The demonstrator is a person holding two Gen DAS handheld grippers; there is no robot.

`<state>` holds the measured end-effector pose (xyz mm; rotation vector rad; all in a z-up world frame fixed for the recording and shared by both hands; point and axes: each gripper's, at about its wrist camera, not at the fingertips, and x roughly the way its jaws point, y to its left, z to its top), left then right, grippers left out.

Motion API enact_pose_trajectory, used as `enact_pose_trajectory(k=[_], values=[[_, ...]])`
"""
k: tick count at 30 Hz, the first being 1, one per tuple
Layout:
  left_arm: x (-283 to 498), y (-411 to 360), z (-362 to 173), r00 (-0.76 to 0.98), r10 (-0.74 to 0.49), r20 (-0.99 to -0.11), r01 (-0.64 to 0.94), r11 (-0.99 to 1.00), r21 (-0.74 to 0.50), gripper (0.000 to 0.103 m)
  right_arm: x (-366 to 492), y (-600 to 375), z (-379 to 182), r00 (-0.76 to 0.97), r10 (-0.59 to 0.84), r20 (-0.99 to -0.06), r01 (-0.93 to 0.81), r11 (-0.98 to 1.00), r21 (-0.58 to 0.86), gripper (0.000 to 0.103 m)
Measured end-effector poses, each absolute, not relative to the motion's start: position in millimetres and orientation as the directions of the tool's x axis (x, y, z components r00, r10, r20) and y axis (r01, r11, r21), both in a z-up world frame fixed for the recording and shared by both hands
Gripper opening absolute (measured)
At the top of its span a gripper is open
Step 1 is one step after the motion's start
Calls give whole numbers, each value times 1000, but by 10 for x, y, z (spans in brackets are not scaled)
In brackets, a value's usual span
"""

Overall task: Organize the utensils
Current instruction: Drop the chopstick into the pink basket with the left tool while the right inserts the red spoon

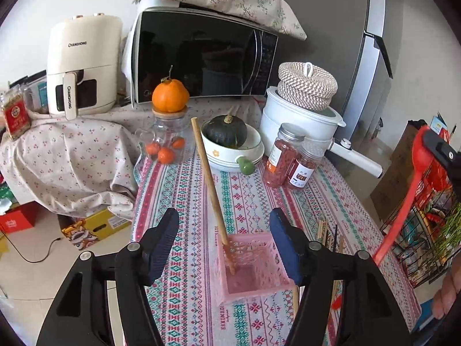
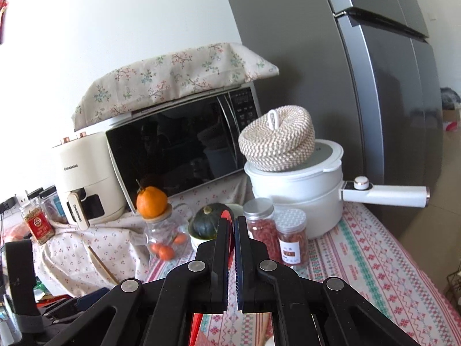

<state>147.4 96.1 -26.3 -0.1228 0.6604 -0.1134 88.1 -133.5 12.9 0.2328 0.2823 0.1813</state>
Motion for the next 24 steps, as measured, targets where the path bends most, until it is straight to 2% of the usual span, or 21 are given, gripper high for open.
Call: enact_pose_trajectory(k=[8, 13, 20, 24], values=[[1091, 1122, -380, 723, -86, -685, 74, 996, -47, 80, 1007, -1046, 130, 967, 161, -196, -112, 965, 238, 2], [1043, 1241, -553, 651, -91, -754, 50, 996, -77, 80, 1128, -810, 15, 977, 109, -183, -75, 980, 186, 2], [1076, 1287, -660, 609, -97, -787, 37, 995, -94, 80, 1331, -590, -275, 964, 93, -248, -64, 991, 120, 3], [1096, 1252, -675, 598, -111, -794, 45, 993, -105, 80, 1416, -554, -376, 937, 151, -315, -114, 985, 133, 7]])
